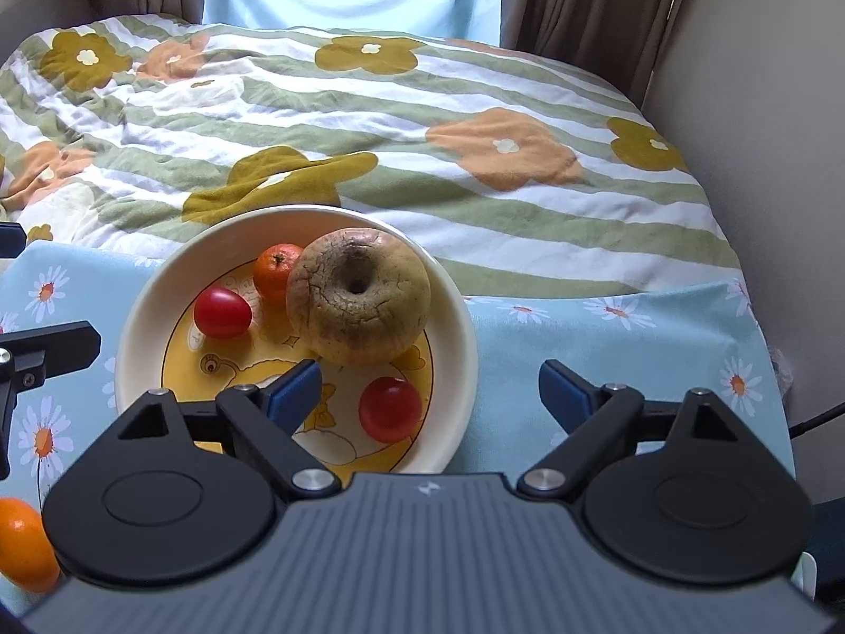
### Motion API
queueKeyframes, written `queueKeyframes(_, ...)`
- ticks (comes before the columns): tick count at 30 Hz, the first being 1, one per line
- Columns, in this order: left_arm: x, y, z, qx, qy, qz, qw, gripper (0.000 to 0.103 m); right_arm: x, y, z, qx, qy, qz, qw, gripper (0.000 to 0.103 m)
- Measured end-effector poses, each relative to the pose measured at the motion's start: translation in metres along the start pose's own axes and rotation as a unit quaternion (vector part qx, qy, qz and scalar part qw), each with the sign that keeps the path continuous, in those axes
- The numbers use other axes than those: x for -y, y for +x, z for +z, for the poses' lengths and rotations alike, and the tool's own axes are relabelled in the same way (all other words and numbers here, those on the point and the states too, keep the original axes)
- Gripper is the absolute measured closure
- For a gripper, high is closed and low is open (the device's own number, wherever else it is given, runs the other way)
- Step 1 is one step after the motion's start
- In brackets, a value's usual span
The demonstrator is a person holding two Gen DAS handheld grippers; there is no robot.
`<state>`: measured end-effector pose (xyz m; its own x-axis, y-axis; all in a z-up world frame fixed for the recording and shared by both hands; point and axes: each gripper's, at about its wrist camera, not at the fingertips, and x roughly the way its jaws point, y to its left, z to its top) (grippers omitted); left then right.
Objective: Organize fruits
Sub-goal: 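Withdraw both grippers from the bowl back over the table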
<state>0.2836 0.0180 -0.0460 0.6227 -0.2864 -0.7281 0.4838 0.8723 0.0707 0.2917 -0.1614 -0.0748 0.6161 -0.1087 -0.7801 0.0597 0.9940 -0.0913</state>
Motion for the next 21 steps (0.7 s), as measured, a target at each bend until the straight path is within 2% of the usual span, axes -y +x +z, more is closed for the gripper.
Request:
queueKeyframes(8, 0.007, -0.017, 0.002, 0.016, -0.001, 0.009, 0.9998, 0.008, 0.008, -0.02, -0.002, 0.008, 0.012, 0.006, 1.0, 0.0)
queueKeyframes(12, 0.007, -0.033, 0.004, 0.028, -0.018, 0.01, 0.9994, 0.007, 0.01, -0.039, -0.001, 0.017, 0.012, 0.015, 1.0, 0.0)
queueKeyframes(21, 0.023, -0.085, -0.002, 0.06, -0.048, 0.052, 0.9956, 0.006, 0.03, -0.096, -0.007, 0.043, 0.028, 0.044, 0.998, 0.0)
